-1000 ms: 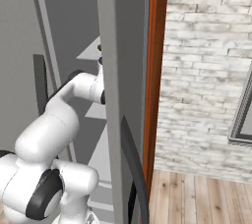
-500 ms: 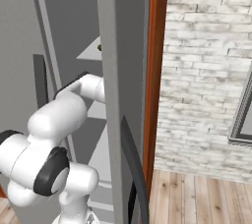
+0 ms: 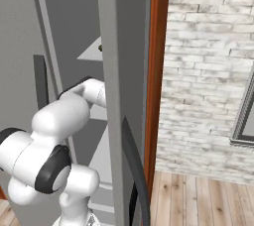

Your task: Take the squash, bell pepper, and lemon wedge from the freezer and place them in the bowl on the counter.

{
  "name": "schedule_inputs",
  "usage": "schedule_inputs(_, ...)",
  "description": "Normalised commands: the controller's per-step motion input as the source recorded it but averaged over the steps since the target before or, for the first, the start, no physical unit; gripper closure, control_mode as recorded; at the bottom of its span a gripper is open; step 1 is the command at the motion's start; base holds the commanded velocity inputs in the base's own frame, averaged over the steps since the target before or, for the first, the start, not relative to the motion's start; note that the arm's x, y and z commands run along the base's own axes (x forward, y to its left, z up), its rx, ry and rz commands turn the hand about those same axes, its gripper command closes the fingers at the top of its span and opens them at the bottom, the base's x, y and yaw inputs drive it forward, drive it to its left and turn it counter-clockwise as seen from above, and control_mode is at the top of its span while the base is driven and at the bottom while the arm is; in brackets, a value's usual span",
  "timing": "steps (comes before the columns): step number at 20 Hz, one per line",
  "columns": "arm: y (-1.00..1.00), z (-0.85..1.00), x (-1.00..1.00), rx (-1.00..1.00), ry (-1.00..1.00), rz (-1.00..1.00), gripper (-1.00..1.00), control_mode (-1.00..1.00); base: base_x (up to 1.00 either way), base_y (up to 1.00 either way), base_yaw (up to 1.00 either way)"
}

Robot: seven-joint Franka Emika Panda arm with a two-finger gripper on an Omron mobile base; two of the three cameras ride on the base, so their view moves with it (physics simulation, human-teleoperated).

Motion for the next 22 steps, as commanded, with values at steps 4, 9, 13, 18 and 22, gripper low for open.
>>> schedule_inputs(4,-0.03,-0.14,0.15,0.00,-0.02,0.00,-1.00,-1.00,0.00,0.00,0.00)
schedule_inputs(9,-0.05,-0.10,0.30,0.00,0.00,0.00,-1.00,-1.00,0.00,0.00,0.00)
schedule_inputs(13,-0.14,0.00,0.26,0.00,0.00,0.00,-1.00,-1.00,0.00,0.00,0.00)
schedule_inputs(18,-0.14,-0.05,0.10,0.00,0.00,0.00,-1.00,-1.00,0.00,0.00,0.00)
schedule_inputs(22,-0.01,-0.15,0.00,0.00,0.00,0.00,-1.00,-1.00,0.00,0.00,0.00)
